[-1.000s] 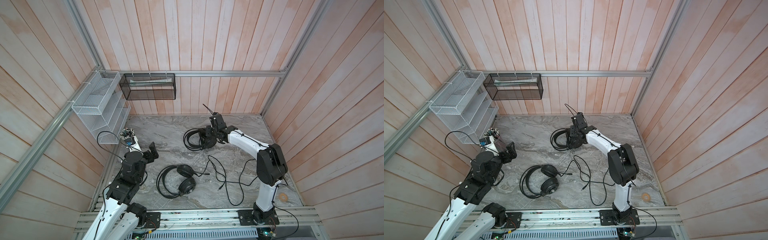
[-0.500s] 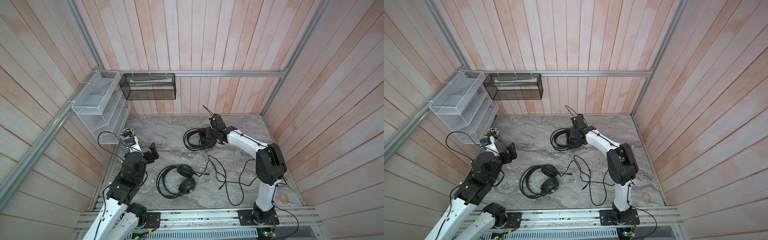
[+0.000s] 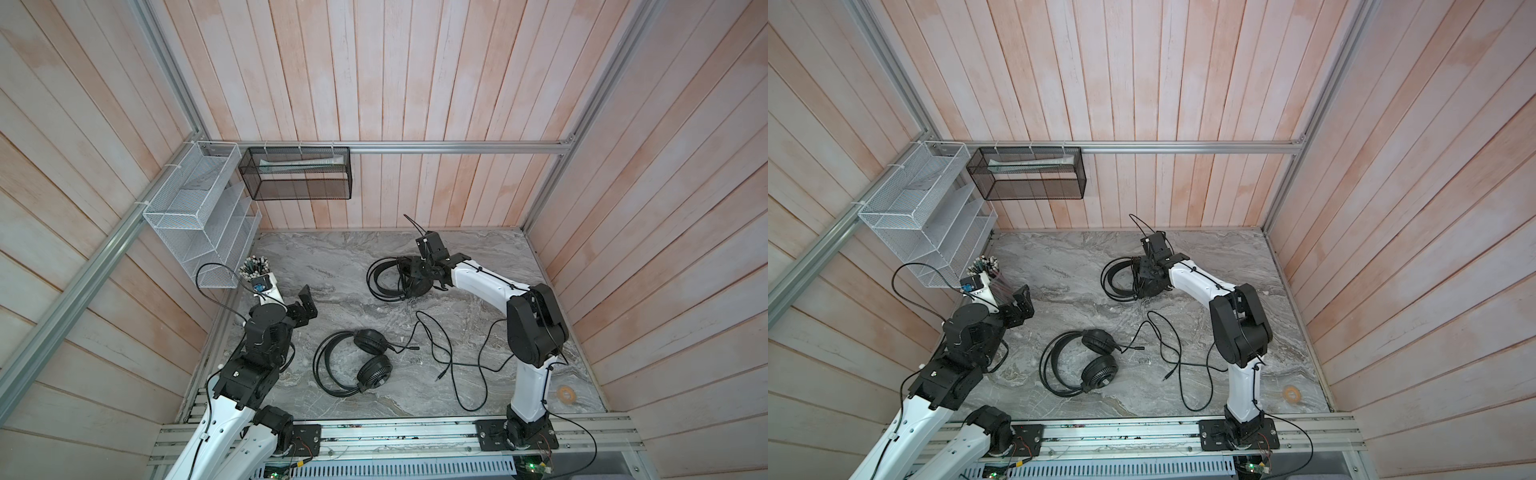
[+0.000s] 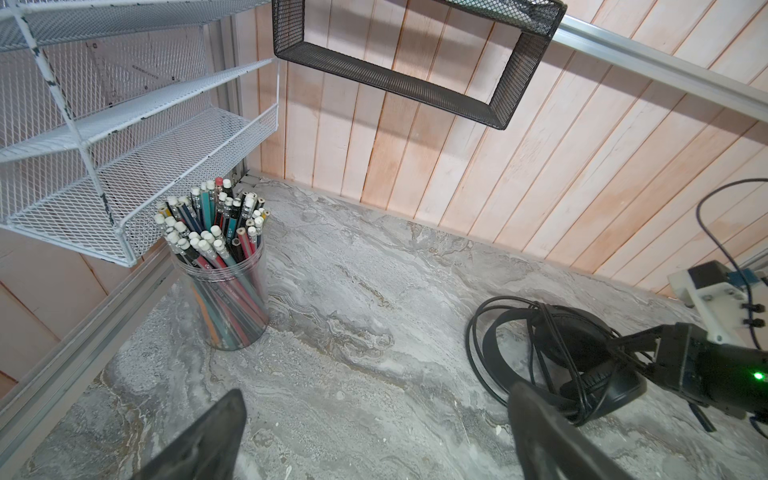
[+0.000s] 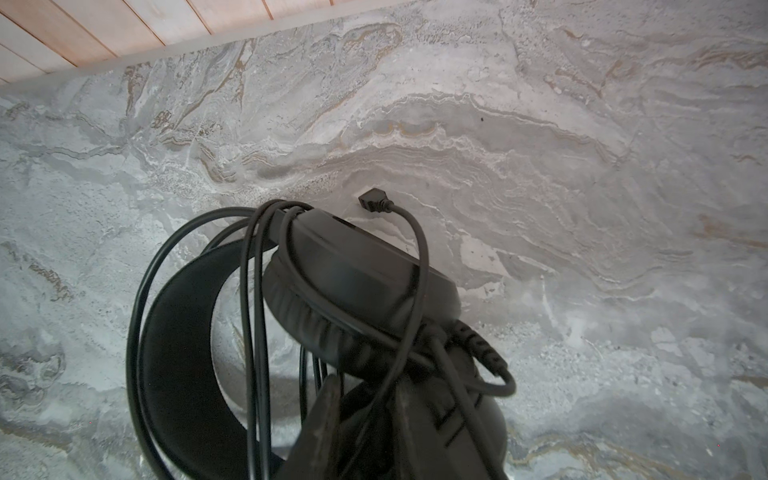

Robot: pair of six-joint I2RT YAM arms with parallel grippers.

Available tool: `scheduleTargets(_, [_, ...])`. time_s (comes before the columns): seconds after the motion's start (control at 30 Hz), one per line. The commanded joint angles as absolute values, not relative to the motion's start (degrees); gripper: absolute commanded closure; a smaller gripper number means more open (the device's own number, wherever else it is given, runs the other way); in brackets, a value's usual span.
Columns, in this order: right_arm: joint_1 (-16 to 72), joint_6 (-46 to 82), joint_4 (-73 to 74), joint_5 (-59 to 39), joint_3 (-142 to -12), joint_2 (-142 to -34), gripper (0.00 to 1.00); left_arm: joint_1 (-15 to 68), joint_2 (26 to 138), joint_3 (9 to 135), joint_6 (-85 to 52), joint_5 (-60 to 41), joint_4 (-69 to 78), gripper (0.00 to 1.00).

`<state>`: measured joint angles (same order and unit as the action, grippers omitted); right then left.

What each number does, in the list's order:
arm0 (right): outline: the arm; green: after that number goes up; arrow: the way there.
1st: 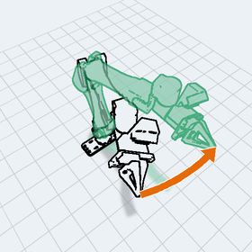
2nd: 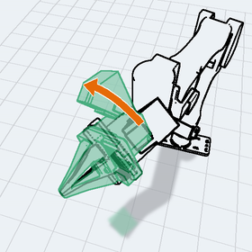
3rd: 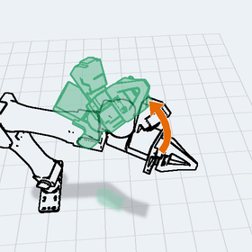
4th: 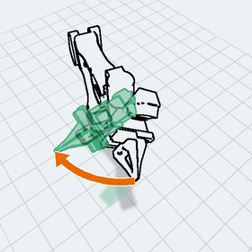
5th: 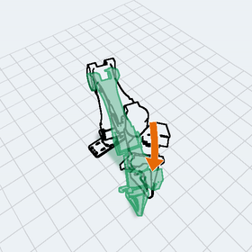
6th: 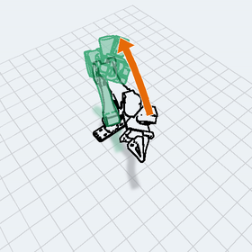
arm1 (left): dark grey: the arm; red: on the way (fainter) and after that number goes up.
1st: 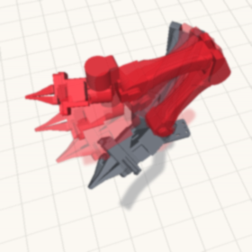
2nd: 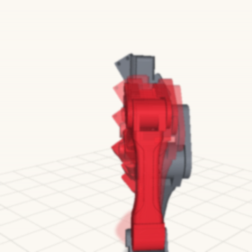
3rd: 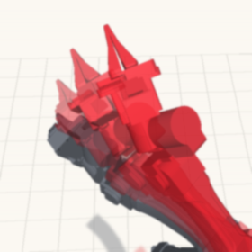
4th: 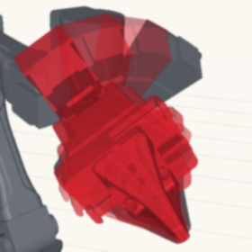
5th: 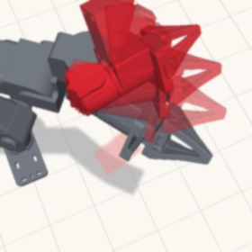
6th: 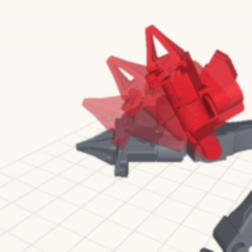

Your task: Wrap the headphones

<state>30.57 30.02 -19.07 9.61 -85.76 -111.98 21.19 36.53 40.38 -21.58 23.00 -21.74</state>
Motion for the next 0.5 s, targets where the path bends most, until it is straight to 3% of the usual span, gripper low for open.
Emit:
scheduleTargets(0.0, [30.8,30.2,-20.1,9.8,-86.3,-113.6,0.81,21.5,36.3,39.5,-20.5,23.4,-21.3,0.01])
scheduleTargets(0.47, [31.6,27.6,-24.0,11.2,-95.1,-117.9,0.96,21.5,36.5,39.6,-20.3,23.4,-21.3,0.01])
